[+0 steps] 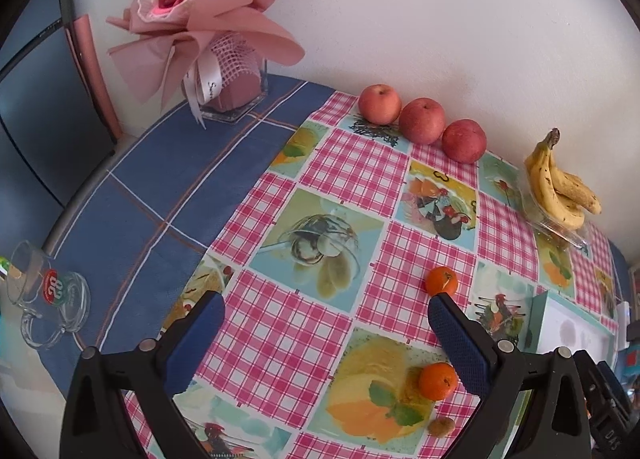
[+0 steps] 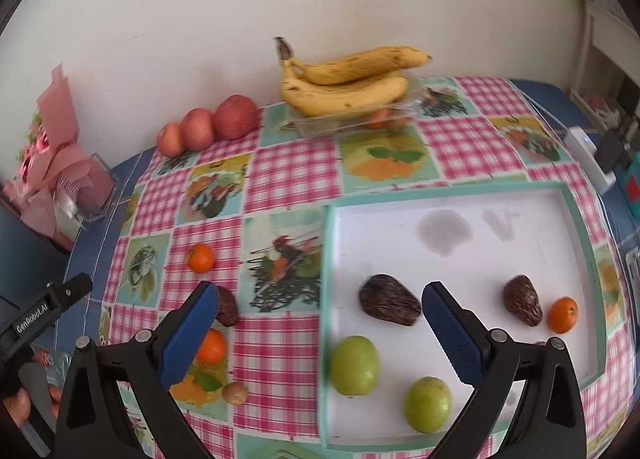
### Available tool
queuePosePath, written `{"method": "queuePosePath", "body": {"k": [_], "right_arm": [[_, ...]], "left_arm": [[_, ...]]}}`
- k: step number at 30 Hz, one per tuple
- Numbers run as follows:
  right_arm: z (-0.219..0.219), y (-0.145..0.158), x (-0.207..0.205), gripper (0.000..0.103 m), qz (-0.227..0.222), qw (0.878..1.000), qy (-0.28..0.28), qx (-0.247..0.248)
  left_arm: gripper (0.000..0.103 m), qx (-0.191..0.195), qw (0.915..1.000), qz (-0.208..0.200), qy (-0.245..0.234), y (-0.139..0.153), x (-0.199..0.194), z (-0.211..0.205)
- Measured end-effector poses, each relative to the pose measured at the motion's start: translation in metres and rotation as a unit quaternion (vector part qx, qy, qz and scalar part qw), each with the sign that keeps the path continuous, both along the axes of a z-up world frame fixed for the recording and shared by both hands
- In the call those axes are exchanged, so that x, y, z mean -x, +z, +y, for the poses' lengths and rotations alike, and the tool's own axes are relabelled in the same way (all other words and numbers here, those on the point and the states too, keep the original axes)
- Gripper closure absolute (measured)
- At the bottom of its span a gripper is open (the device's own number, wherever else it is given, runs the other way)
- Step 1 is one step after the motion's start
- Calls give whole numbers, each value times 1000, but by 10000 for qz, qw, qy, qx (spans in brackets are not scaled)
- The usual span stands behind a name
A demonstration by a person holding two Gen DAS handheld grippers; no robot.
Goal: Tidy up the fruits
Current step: 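Move both tools back toward the remaining dates and mandarins, then grasp a mandarin with the left tool while the right tool grasps a dark date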
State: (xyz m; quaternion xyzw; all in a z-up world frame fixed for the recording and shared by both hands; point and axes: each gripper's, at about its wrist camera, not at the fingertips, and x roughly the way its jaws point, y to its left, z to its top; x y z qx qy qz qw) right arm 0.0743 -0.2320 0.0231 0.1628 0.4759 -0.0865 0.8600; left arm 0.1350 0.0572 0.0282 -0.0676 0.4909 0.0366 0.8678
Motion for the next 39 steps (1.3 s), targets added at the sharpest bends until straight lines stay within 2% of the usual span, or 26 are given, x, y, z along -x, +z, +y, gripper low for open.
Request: {"method": "queuePosePath", "body": {"k": [4, 8, 11, 17, 22, 25, 28, 32, 39], "right_arm": [[14, 0, -6, 2, -69, 9998, 193, 44], [22, -7, -13, 2, 58, 9992, 361, 171], [23, -14, -16, 2, 61, 9992, 406, 30], [28, -13, -23, 2, -148, 9980, 548, 268], [20, -21, -29, 2, -165, 9988, 444, -84], [17, -26, -32, 8, -114, 9990, 398, -154], [21, -32, -35, 33, -67, 9984, 505, -258], [39, -43, -44, 34, 80, 9959, 843, -316], [74, -65, -56, 38, 407, 9898, 1328, -319]], "left_arm": [[0, 31, 10000, 87, 9, -6, -3, -2], [0, 15, 9998, 212, -9, -16, -6, -8], [0, 104, 9996, 255, -64, -20, -9, -12], [0, 587, 9977, 343, -82, -30, -18, -12], [1, 921, 9947, 449, 13, -43, -27, -11], [1, 999, 9936, 528, -10, -51, -32, -15], [1, 952, 9933, 654, -52, -61, -35, -19], [1, 930, 9923, 812, 82, -71, -37, -13], [1, 1033, 9900, 850, 445, -76, -35, 12]]}}
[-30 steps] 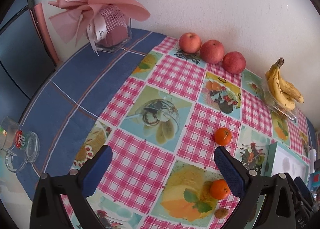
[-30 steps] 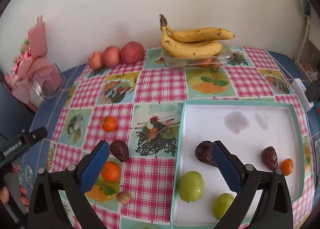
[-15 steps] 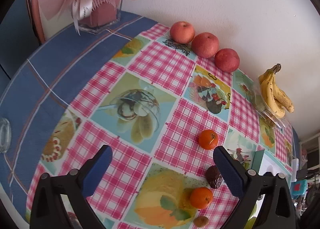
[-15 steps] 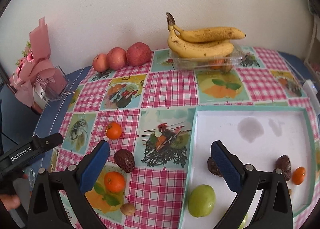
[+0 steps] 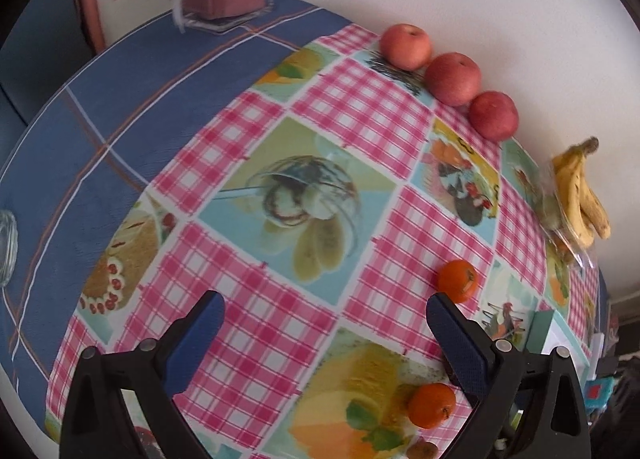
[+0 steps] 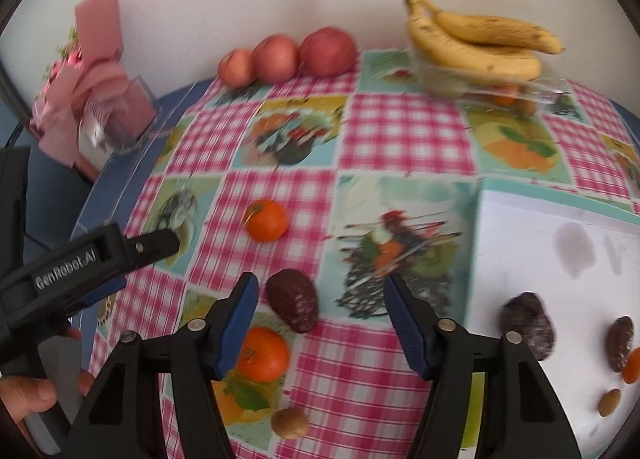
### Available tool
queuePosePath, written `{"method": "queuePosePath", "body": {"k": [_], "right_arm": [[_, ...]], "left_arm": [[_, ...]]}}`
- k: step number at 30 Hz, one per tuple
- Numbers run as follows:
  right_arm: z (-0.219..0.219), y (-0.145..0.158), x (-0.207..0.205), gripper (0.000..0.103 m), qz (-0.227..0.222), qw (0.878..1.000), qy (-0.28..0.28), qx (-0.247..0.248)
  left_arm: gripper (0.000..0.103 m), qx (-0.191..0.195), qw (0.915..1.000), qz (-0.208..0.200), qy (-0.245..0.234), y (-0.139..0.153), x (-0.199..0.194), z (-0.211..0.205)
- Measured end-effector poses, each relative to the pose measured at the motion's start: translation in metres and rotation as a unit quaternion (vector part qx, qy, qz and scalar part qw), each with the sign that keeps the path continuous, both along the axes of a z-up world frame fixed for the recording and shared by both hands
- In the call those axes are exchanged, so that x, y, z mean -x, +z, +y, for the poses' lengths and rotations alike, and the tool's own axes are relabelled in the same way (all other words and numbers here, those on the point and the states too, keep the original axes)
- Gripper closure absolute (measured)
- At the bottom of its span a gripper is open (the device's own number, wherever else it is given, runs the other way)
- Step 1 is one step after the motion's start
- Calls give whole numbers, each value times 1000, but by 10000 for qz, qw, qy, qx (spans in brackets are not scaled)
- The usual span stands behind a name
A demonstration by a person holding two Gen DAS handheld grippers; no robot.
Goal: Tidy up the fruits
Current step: 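Grasp a mandarin with the left tool while the right tool grasps a dark date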
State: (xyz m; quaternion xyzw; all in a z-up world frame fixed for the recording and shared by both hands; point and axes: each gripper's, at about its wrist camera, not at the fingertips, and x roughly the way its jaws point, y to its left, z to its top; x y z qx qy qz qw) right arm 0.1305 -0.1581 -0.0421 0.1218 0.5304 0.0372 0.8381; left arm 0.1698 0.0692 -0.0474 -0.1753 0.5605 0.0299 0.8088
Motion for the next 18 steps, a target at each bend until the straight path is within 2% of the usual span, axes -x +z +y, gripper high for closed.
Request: {"method": "queuePosePath", "body": {"k": [7, 9, 11, 13, 15, 18], "right_arm": [[22, -20, -6, 40, 200, 9993, 291, 82], [22, -26, -7, 44, 255, 9992, 286, 70], [22, -30, -8, 55, 291, 9992, 256, 91], [20, -31, -8, 55, 290, 9994, 208, 37], [19, -31, -7, 65, 262, 9995, 183, -62], [16, -28, -6, 65, 216, 9996, 150, -130]], "left_arm": [[1, 84, 9998, 72, 151, -4, 2, 12], [1, 104, 9998, 89, 126, -4, 2, 12], [2, 136, 9998, 115, 120, -4, 2, 11], [2, 200, 9996, 145, 121, -5, 2, 10], [1, 249, 9995, 164, 107, -5, 3, 9], [2, 335, 9993, 166, 60, -3, 5, 5]]}}
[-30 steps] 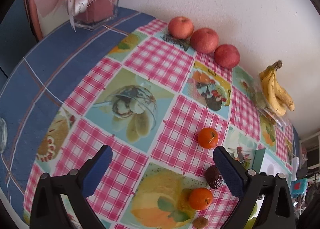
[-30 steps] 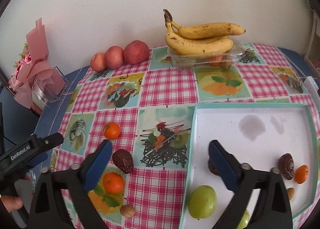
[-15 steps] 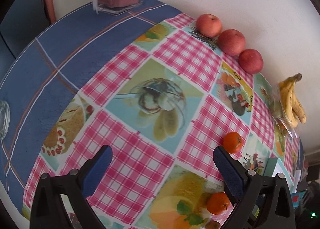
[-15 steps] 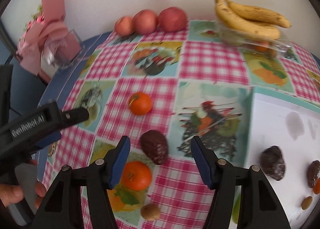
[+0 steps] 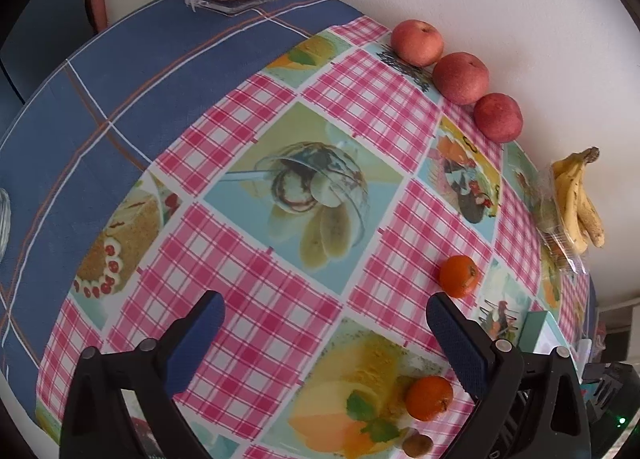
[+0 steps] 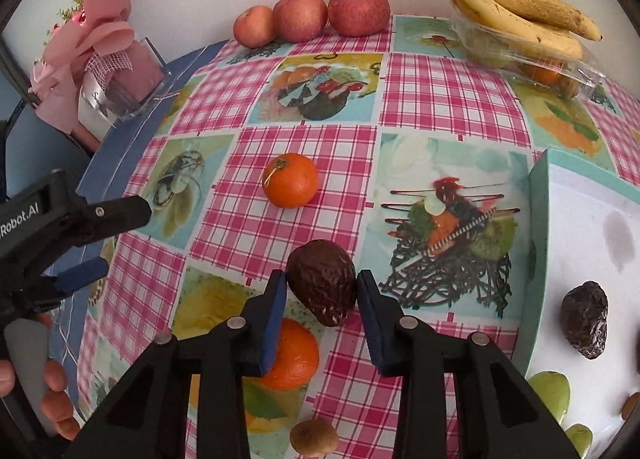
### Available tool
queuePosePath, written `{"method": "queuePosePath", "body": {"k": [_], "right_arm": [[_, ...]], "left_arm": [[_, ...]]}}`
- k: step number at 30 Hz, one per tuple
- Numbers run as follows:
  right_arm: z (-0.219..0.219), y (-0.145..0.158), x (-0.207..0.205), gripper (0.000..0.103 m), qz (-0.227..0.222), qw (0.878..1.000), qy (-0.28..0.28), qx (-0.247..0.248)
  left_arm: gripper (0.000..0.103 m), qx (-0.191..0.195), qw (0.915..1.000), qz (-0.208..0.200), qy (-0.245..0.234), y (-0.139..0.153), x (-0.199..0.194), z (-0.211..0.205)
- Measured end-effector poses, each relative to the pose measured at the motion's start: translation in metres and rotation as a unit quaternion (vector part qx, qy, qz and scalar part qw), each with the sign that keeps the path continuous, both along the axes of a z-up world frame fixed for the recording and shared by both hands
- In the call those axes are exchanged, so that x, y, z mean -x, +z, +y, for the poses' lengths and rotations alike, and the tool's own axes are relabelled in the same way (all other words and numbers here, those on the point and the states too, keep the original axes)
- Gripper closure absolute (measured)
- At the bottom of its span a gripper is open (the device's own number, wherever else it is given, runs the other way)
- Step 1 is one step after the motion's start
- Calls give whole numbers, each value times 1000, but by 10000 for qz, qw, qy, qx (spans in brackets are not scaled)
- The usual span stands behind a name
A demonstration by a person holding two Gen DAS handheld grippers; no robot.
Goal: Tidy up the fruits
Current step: 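Grasp a mandarin with the left tool while the right tool grasps a dark date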
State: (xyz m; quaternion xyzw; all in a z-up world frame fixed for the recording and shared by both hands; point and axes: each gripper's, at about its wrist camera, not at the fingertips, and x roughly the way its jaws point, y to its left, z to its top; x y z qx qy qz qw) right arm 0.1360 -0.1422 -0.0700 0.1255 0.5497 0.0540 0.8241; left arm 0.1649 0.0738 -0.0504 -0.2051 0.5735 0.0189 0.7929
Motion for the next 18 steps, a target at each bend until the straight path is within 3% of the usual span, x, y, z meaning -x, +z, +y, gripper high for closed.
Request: {"method": "queuePosePath", "body": {"k": [3, 5, 7, 13, 18], "right_arm": [[-6, 5, 2, 65, -39, 9999, -72, -74], [-13, 12, 5, 66, -81, 9998, -159, -74], [-20, 20, 8, 65, -118, 9996, -272, -32], [-47, 45, 21, 65, -184, 9974, -684, 127], [-68, 64, 35, 65, -264, 9946, -997, 86]], "left_arm": [[2, 132, 9998, -37, -138, 4, 2, -7], [7, 247, 9994, -58, -237, 6, 4, -11], [21, 404, 9984, -35, -390, 8, 6, -18], [42, 621, 9936, 72, -940, 7, 15, -49], [48, 390, 9883, 166, -1467, 4, 26, -82]]}}
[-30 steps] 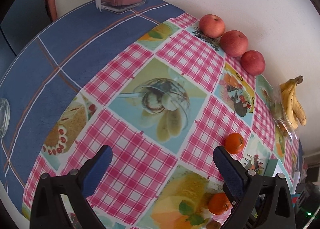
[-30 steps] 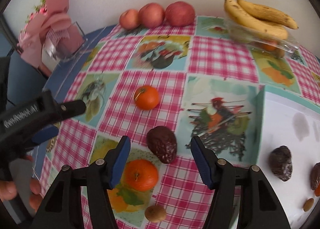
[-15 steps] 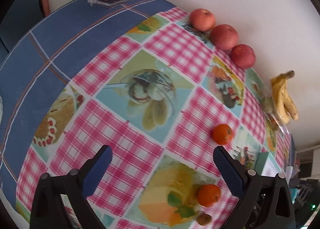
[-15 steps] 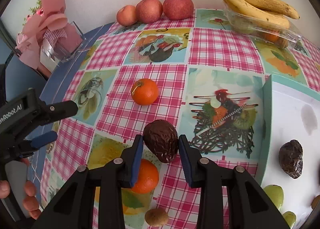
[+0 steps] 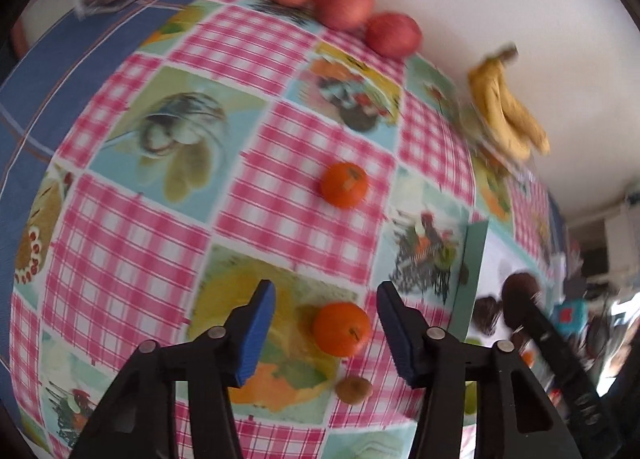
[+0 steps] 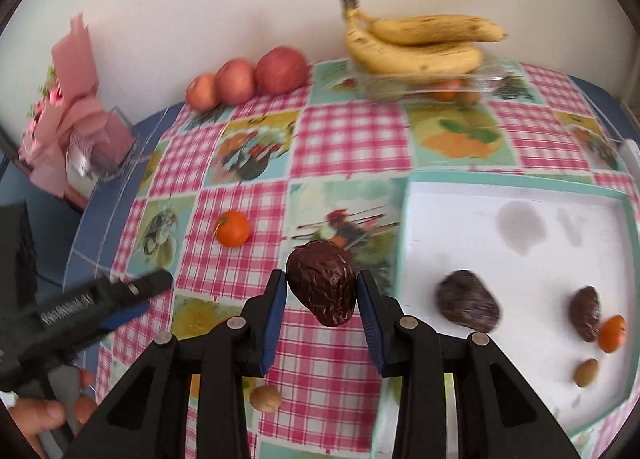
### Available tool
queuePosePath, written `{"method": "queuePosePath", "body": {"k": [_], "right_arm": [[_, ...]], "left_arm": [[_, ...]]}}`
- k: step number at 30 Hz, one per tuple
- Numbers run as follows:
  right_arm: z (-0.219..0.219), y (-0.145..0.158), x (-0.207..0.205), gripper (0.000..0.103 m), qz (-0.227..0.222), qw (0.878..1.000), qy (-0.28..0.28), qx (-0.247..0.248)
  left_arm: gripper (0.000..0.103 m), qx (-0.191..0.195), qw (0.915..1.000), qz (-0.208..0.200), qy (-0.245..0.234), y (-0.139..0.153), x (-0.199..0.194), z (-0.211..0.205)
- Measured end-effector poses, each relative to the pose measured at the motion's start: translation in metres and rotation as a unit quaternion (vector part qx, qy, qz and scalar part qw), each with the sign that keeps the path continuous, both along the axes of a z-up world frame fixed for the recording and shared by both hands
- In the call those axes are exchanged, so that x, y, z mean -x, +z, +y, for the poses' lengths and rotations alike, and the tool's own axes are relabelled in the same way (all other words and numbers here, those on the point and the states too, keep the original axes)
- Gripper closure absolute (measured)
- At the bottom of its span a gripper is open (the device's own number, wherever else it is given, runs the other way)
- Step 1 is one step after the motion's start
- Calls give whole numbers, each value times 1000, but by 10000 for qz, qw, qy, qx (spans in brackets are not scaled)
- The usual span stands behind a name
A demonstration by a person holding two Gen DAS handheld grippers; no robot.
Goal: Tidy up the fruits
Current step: 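Grasp a mandarin with the left tool while the right tool grasps a dark date, then carry the mandarin and date into the white tray and release both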
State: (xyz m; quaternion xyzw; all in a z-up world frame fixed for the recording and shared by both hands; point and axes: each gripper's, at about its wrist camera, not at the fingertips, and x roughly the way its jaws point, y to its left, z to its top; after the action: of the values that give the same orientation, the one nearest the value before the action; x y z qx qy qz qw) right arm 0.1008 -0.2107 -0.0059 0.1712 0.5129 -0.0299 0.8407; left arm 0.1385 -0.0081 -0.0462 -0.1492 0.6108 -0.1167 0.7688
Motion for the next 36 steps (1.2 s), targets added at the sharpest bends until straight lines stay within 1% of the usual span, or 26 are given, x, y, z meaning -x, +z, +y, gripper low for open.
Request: {"method": "queuePosePath", "body": {"k": [3, 5, 12, 14, 15, 16, 20, 23, 29, 32, 36], "right_arm": [[-6, 9, 6, 65, -43, 10000, -82, 25], [-9, 14, 8, 65, -91, 9999, -104, 31], [-16, 23, 12, 65, -182, 9997, -135, -38], [-17, 23, 12, 65, -177, 9997, -136, -73], [-18, 22, 12, 65, -166, 9997, -141, -87], [-19, 21, 12, 65, -160, 9997, -146, -95], [-22, 21, 14, 65, -181, 9996, -182, -150], [-26, 22, 16, 65, -204, 9994, -211, -198], [-40, 26, 21, 65, -272, 9985, -364, -305], [-54, 26, 25, 65, -248, 9976, -563, -309], [-82, 25, 36, 65, -134, 9950, -980, -128]], "left_arm": [[52, -147, 9994, 69, -293, -5, 4, -16], [52, -216, 9989, 114, -393, -9, 5, -22], [53, -486, 9971, 203, -540, -17, 7, -31], [57, -530, 9967, 228, -568, -19, 5, -33], [61, -551, 9965, 235, -585, -20, 6, -33], [63, -570, 9964, 226, -593, -20, 6, -33], [64, -635, 9958, 121, -642, -15, 7, -36], [65, -650, 9958, -4, -646, -8, 6, -36], [65, -575, 9951, -461, -654, 25, 8, -39], [65, -558, 9935, -663, -744, 40, 13, -44], [65, -542, 9904, -884, -915, 56, 21, -57]]}}
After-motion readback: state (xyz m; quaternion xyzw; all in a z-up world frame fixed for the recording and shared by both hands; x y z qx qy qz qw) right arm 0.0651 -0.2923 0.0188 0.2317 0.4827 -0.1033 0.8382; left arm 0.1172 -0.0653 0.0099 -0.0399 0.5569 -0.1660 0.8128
